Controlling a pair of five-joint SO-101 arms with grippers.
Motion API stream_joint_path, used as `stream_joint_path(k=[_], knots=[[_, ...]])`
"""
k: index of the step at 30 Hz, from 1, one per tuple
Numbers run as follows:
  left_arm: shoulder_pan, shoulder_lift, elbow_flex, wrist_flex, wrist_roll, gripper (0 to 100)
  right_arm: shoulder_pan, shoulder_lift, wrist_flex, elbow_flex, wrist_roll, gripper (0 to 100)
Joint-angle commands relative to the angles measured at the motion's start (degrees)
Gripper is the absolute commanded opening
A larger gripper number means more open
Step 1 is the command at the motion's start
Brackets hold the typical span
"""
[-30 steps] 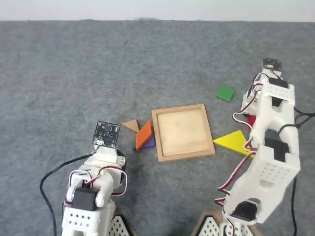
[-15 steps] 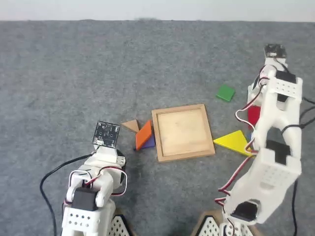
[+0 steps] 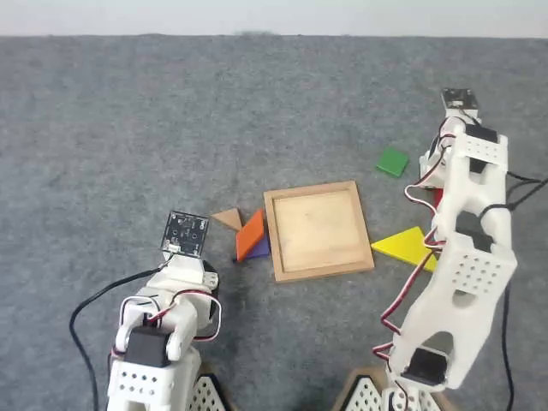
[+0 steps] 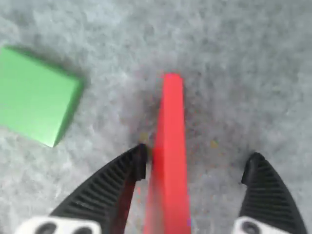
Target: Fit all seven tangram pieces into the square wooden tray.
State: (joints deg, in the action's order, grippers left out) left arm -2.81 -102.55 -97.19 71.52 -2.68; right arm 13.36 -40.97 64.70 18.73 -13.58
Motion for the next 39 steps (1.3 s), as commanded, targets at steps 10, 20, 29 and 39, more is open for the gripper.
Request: stream_joint_path(k=[10,20,29,39], knots=[[-0.09,-0.7,0.75,0.35,-0.7,1,-1.01,-0.22,1.8,1.67,-1.58,6.5],[-0.09,-0.7,0.75,0.35,-0.7,1,-3.56,10.07,12.88,1.67,5.63,0.7],[-0.09,-0.7,0.75,0.35,-0.7,1,-5.41,29.76,25.8,0.26,8.88,0.7],[-0.09,-0.7,0.75,0.35,-0.7,1,-27.65,57.71,11.3,-31.82,9.58,0.6]])
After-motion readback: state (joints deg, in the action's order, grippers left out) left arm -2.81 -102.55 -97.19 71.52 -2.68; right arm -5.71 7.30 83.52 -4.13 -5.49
